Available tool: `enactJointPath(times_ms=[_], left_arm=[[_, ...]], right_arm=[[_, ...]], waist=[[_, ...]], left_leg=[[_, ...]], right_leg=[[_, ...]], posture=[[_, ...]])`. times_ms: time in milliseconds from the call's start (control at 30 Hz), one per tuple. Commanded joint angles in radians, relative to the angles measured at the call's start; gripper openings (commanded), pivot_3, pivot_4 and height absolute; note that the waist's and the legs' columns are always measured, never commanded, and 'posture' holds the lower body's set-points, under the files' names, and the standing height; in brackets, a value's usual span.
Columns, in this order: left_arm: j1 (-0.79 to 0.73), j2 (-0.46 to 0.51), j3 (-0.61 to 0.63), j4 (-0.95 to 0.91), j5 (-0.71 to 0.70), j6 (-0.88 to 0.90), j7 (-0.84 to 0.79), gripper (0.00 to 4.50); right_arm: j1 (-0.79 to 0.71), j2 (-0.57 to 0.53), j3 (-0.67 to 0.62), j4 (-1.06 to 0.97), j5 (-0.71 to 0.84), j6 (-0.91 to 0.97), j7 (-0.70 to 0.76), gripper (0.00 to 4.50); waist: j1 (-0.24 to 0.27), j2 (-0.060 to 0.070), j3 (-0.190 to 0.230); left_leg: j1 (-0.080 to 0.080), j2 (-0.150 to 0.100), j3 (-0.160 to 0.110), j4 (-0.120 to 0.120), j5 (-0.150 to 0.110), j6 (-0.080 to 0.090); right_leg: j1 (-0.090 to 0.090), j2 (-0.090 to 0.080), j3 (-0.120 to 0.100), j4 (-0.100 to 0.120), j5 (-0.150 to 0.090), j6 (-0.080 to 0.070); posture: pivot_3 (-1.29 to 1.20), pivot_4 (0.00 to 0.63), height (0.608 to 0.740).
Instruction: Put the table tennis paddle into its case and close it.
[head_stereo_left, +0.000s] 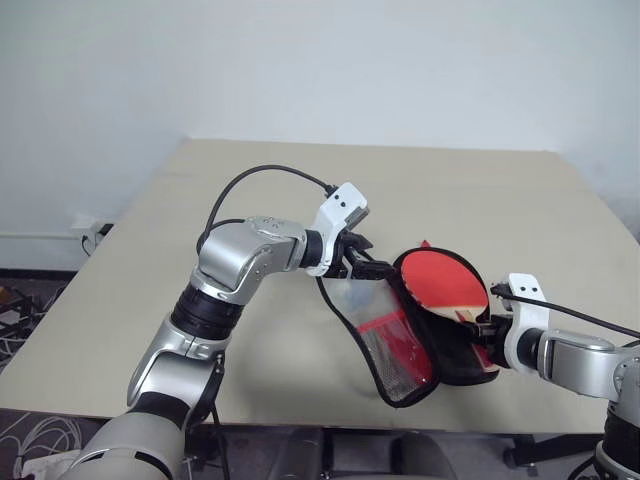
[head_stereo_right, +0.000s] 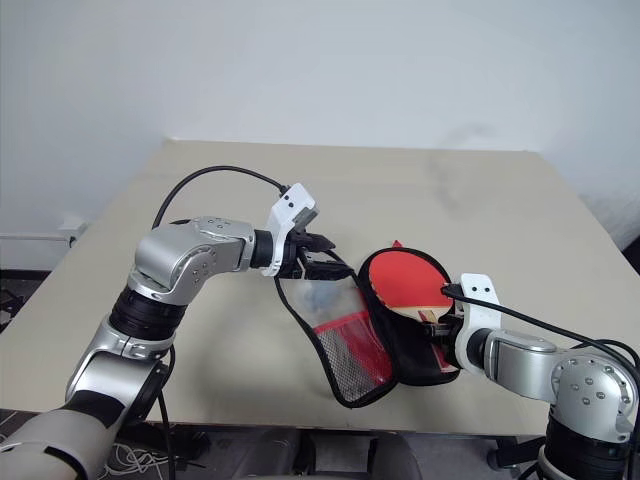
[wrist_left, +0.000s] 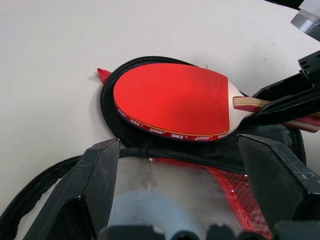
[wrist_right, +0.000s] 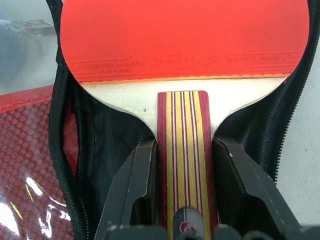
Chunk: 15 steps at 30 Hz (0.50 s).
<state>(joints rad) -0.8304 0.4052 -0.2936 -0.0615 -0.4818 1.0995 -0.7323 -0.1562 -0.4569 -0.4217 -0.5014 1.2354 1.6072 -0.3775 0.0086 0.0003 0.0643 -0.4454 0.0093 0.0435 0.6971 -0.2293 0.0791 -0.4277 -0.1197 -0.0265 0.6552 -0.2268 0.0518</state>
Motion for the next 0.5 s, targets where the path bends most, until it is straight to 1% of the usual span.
enactJointPath(times_ms=[33, 233, 500], left_arm=[[-0.009, -0.001, 0.012, -0.035, 0.004, -0.014, -0.005, 3.96], [-0.008, -0.003, 0.013, -0.040, 0.002, -0.009, -0.003, 3.96], [-0.001, -0.001, 0.015, -0.049, -0.002, -0.004, -0.002, 3.96]], right_arm=[[-0.029, -0.012, -0.018, -0.008, -0.001, 0.007, -0.033, 1.20], [-0.041, 0.006, -0.009, 0.010, -0.029, 0.007, -0.066, 1.20], [-0.046, 0.019, -0.028, 0.044, -0.081, 0.007, -0.110, 1.20]], waist=[[0.000, 0.000, 0.000], [0.000, 0.000, 0.000], [0.000, 0.000, 0.000]], left_leg=[[0.000, 0.000, 0.000, 0.000, 0.000, 0.000], [0.000, 0.000, 0.000, 0.000, 0.000, 0.000], [0.000, 0.000, 0.000, 0.000, 0.000, 0.000]], right_leg=[[0.000, 0.000, 0.000, 0.000, 0.000, 0.000], [0.000, 0.000, 0.000, 0.000, 0.000, 0.000], [0.000, 0.000, 0.000, 0.000, 0.000, 0.000]], posture=[[0.00, 0.000, 0.688], [0.00, 0.000, 0.688], [0.00, 0.000, 0.688]])
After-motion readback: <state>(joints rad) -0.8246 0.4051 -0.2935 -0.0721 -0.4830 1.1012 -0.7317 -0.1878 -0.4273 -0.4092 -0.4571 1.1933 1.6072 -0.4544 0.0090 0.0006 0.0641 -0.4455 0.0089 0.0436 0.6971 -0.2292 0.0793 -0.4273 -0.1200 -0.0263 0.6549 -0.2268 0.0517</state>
